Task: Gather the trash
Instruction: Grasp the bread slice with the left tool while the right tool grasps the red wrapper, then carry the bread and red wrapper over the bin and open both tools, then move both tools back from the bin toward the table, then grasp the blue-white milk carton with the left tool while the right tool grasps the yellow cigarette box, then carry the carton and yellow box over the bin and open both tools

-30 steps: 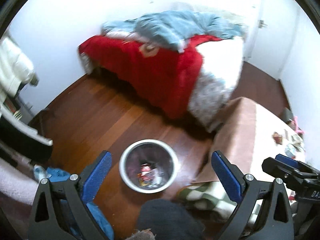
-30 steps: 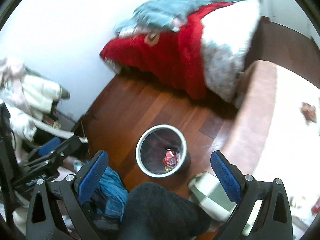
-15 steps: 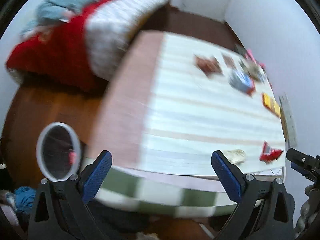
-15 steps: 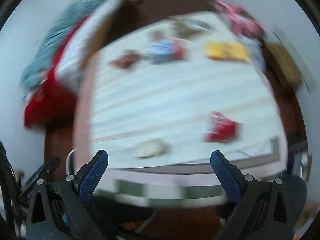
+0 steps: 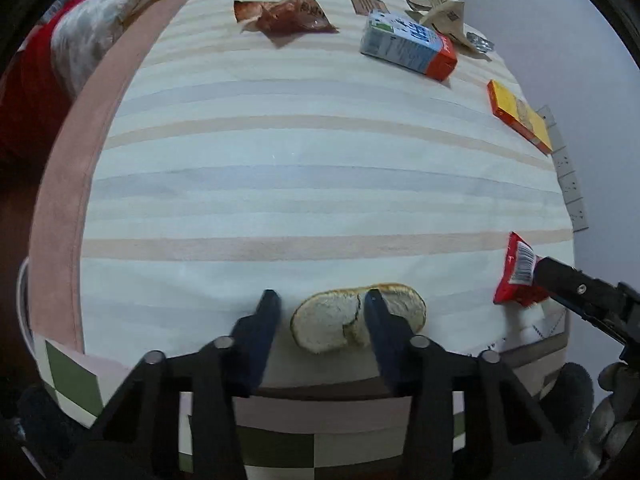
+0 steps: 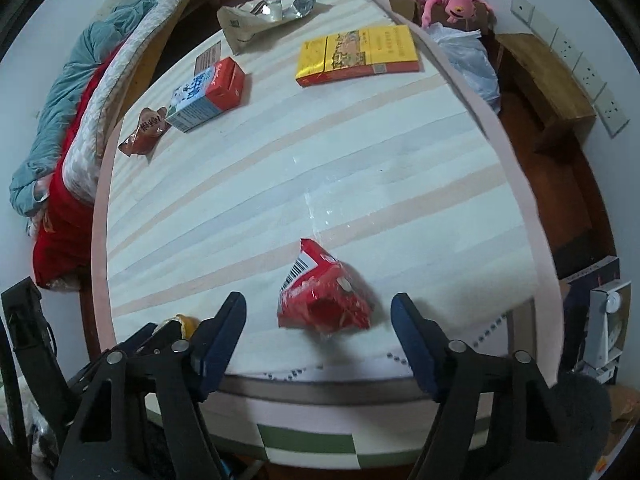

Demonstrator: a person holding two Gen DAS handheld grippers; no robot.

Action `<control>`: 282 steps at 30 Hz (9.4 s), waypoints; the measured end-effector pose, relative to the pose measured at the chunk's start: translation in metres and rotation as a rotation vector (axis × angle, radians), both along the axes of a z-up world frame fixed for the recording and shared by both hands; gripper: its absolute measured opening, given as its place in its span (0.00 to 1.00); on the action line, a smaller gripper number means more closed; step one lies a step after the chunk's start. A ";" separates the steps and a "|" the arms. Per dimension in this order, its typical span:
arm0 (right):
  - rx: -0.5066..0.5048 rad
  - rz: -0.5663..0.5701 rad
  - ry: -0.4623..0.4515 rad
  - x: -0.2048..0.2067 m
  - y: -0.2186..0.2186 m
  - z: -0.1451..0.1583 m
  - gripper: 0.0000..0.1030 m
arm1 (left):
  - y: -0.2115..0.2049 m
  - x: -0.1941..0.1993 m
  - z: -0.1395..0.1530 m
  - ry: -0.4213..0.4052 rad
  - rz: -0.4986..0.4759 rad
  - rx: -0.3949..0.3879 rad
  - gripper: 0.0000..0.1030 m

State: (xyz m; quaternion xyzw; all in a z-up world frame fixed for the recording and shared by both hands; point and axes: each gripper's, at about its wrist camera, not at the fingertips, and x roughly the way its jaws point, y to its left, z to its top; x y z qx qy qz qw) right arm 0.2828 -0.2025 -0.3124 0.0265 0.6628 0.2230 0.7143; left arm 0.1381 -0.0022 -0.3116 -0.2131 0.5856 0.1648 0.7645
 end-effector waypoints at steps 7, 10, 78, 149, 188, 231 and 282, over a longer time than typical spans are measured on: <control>0.023 0.013 -0.028 -0.006 0.006 0.002 0.27 | -0.007 0.002 0.013 -0.014 -0.008 0.066 0.05; 0.042 0.018 -0.055 -0.011 0.007 0.014 0.21 | -0.005 -0.003 0.028 -0.044 -0.009 0.094 0.05; -0.089 1.033 0.198 -0.378 0.589 -0.124 0.31 | 0.441 -0.397 -0.072 0.073 0.765 -0.189 0.12; -0.279 0.583 -0.235 0.042 0.149 0.089 1.00 | 0.126 0.003 0.108 -0.103 0.334 0.272 1.00; -0.043 0.292 0.031 0.169 0.039 -0.017 0.85 | -0.002 0.244 0.014 0.075 -0.947 0.340 0.71; -0.358 0.487 -0.101 0.096 0.107 -0.017 0.60 | 0.012 0.158 -0.006 0.056 -0.191 0.196 0.50; 0.032 0.990 -0.084 -0.371 0.535 0.027 0.60 | 0.395 -0.387 0.045 -0.101 0.746 -0.013 0.49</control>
